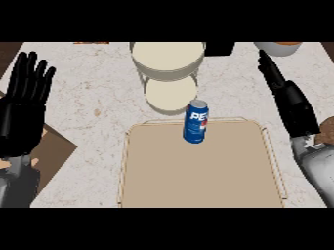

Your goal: Pick the can from the tray and place it in the tiered basket

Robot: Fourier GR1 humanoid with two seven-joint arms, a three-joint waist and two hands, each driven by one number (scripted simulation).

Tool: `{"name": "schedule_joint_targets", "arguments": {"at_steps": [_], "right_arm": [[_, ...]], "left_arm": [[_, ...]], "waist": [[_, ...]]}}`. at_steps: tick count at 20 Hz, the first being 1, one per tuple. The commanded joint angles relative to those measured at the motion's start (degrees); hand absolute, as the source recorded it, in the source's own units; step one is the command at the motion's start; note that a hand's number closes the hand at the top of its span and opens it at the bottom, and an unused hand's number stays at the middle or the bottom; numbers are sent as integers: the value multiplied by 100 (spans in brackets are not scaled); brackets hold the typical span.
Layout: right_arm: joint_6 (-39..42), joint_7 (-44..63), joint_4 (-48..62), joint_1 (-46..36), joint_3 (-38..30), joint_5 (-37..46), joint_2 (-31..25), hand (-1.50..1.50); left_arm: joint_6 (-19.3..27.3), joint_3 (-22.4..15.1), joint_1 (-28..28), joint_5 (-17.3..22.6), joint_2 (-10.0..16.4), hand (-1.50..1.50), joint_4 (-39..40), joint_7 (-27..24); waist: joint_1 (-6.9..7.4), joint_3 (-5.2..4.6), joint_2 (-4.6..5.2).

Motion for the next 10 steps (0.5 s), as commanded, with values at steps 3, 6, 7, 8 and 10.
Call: {"name": "schedule_joint_targets", "arguments": {"at_steps": [3,6,7,8,10], "right_arm": [[573,-162,714,-94,-1070,-1914,821,150],[718,244,879,-190,-1700,-3231,1509,150],[-809,-325,743,127,-2504,-2856,1626,150],[335,947,1967,-240,-1426,-2402,889,150],[707,999,1680,72,-1929,-4065,2194,-150]], "left_arm": [[157,-408,45,-716,129,0,210,73],[320,-514,121,-1075,257,0,369,202],[266,-332,241,-744,160,0,361,200],[270,-860,97,-1159,55,0,552,287],[368,-832,225,-1175,0,0,520,257]], "waist": [[161,-87,169],[227,-13,293],[-488,189,233],[305,-110,338],[234,-28,318]]}}
